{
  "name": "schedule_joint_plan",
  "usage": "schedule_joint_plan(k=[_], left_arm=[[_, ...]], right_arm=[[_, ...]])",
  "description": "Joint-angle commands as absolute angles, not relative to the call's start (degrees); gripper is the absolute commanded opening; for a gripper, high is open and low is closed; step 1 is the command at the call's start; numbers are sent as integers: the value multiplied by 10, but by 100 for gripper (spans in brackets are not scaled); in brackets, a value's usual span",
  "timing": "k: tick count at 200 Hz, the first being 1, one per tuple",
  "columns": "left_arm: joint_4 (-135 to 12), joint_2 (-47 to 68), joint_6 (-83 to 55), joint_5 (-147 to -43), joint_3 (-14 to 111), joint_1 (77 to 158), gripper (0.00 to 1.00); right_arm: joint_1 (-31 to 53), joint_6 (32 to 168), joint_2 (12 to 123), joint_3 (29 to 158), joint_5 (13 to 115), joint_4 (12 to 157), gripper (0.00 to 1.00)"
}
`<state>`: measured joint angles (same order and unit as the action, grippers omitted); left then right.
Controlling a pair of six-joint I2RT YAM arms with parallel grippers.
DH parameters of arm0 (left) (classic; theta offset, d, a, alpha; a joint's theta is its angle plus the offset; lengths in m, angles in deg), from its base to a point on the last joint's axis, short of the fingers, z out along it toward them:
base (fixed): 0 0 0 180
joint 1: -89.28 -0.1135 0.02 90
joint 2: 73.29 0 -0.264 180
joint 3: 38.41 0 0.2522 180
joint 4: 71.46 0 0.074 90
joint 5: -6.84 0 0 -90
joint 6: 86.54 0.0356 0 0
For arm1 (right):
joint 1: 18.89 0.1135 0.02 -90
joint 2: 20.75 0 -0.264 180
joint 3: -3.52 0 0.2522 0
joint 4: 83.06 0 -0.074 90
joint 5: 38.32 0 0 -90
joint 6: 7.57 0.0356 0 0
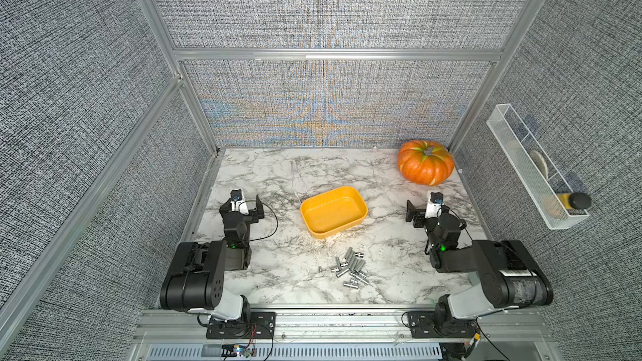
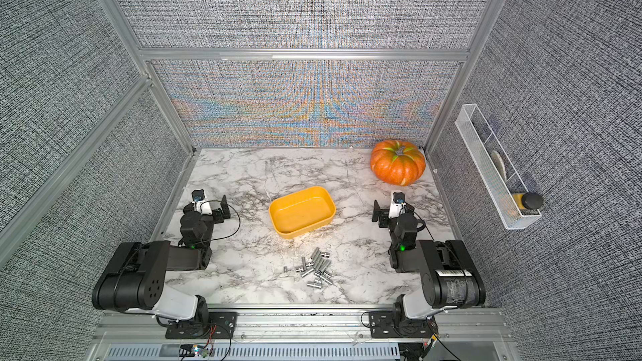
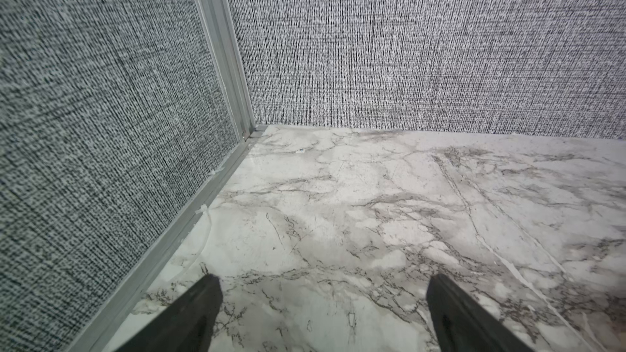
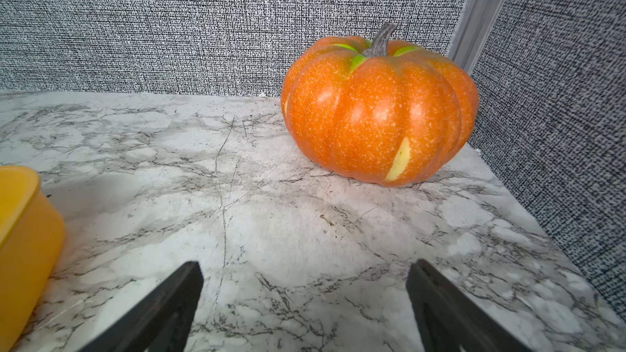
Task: Put the socket on the desktop into the storage box
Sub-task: Pick up the socket head at the center of the board.
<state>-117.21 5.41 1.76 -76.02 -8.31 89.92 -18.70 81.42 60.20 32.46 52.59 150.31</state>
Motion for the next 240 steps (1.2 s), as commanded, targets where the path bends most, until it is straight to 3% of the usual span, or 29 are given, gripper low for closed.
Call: schedule_joint_plan(k=[1, 23, 42, 80, 107, 133, 151, 183, 218, 240], left_arm=[[-974, -65, -68, -696, -32, 900, 99], [-922, -186, -148, -630, -51, 900, 99], [-756, -274, -451, -468, -58, 893, 100], [-732, -343, -368, -707, -68, 873, 100], [-645, -320, -342, -770, -24, 876, 99], [-562, -292, -311, -777, 15, 918, 88], [-551, -275, -299, -769, 19, 994, 85], [-520, -254, -345, -746, 18, 1130, 82], [-534, -255, -414, -719, -25, 1251, 82], [-531, -232, -447, -691, -32, 1321, 81]], right_arm=[[-180, 854, 519, 395, 527, 1225, 99], [-181, 957, 465, 442, 425, 1059, 99], [-200, 1052, 442, 452, 382, 965, 99], [-232, 1080, 424, 481, 414, 838, 99], [-232, 1039, 379, 482, 460, 816, 99], [-225, 1011, 349, 493, 560, 779, 99], [-165, 999, 340, 504, 569, 749, 99], [18, 971, 364, 539, 508, 689, 98], [168, 960, 442, 556, 489, 668, 80], [205, 944, 489, 554, 492, 684, 70]])
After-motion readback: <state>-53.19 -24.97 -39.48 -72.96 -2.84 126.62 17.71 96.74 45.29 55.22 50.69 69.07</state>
